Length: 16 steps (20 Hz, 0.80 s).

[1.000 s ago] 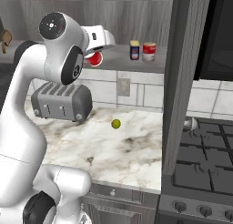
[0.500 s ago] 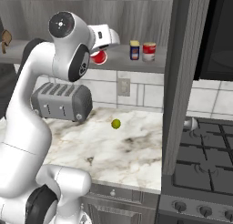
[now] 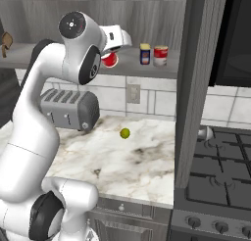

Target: Pick the cans from the counter and place them in their designated side in the cabinet.

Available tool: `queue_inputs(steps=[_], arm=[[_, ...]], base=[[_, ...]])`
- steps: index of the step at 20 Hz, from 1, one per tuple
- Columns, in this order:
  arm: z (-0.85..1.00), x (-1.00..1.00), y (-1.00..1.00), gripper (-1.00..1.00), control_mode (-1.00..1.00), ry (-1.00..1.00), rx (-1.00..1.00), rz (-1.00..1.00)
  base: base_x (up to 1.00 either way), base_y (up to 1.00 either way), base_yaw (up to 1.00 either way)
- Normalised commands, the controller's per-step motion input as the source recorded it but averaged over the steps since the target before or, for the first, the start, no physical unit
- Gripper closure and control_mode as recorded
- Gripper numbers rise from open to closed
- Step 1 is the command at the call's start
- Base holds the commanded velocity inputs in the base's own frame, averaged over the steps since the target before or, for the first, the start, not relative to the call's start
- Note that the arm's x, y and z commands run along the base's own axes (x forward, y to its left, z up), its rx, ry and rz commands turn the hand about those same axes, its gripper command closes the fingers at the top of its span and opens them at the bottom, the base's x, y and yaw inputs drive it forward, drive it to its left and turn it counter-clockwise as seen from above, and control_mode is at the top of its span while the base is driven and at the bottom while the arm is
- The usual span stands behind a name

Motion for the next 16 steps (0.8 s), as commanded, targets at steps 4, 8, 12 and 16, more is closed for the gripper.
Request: queue_inputs(steps=[4, 8, 12, 16], arm=[[0.0, 0.19, -0.04, 1.0, -1.0, 0.0, 0.0, 0.0], [0.0, 0.2, -0.03, 1.0, -1.0, 0.0, 0.0, 0.0], [0.0, 0.19, -0.03, 1.0, -1.0, 0.01, 0.0, 0.0], [0.0, 0.19, -0.03, 1.0, -1.0, 0.03, 0.0, 0.0]], base=[[0.0, 0.0, 0.0], [0.0, 0.0, 0.0], [0.0, 0.0, 0.0], [0.0, 0.0, 0.0]])
